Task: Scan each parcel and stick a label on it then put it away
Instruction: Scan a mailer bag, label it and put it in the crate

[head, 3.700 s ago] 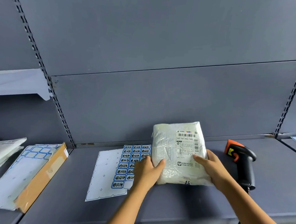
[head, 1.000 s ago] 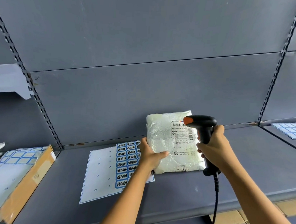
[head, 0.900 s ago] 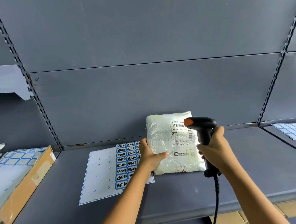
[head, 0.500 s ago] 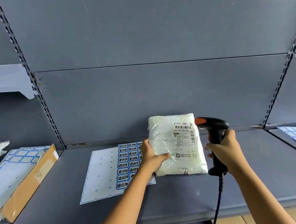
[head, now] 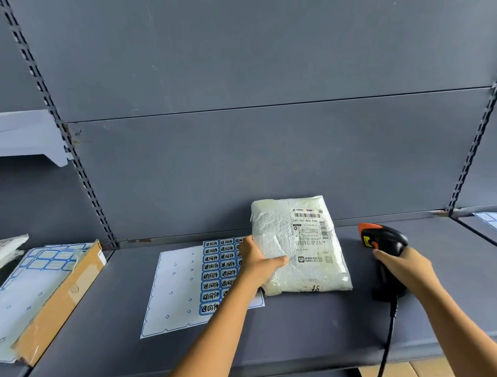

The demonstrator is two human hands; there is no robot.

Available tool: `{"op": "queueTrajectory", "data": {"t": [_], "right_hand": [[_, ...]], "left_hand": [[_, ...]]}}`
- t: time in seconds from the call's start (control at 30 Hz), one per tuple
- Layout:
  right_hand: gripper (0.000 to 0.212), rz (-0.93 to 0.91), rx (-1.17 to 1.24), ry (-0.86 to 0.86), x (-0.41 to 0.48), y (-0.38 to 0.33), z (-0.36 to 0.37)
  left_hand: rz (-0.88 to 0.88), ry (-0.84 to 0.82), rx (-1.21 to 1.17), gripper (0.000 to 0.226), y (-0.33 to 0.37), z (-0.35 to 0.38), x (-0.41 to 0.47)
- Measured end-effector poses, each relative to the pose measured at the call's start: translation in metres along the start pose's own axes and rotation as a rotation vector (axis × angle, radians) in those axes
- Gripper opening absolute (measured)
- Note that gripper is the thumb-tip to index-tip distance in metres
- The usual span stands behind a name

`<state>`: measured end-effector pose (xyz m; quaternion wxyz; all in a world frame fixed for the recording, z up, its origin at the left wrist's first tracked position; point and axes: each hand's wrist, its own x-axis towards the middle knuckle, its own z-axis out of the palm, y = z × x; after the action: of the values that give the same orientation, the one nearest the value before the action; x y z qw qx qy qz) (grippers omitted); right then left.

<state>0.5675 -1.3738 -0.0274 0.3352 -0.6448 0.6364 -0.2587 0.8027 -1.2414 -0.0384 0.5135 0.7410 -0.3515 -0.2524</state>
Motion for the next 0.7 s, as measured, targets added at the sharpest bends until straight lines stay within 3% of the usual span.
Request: {"op": "queueTrajectory", "data": {"t": [0.1, 0.2, 0.33, 0.47, 0.57, 0.63, 0.7], "right_hand": [[0.074, 0.042, -0.222, 0.030, 0.000, 0.004, 0.003], [0.088, 0.128, -0.233, 0.131, -0.001, 0.006, 0.004], [0.078, 0.060, -0.283, 0.262, -0.006, 0.002, 0.006], [0.054, -0.338, -0.207, 0.399, -0.022, -0.029, 0.024], [0.044, -0.658, -0.169, 0.266, -0.052, -0.065, 0.050], [0.034, -0.807, -0.093, 0.027, -0.079, -0.089, 0.069], [0.028, -0.799, 0.017, -0.257, -0.105, -0.107, 0.088]], "left_hand": [[-0.016, 0.006, 0.053, 0.073, -0.002, -0.001, 0.002], [-0.027, 0.017, 0.295, 0.071, -0.003, -0.005, 0.008], [0.045, -0.029, 0.720, 0.069, -0.006, -0.020, 0.011], [0.109, -0.038, 0.581, 0.059, -0.016, -0.054, 0.004], [0.124, -0.138, 0.525, 0.060, -0.025, -0.090, -0.011], [0.109, -0.262, 0.646, 0.068, -0.033, -0.111, -0.022], [0.081, -0.321, 0.794, 0.076, -0.042, -0.125, -0.033]]}}
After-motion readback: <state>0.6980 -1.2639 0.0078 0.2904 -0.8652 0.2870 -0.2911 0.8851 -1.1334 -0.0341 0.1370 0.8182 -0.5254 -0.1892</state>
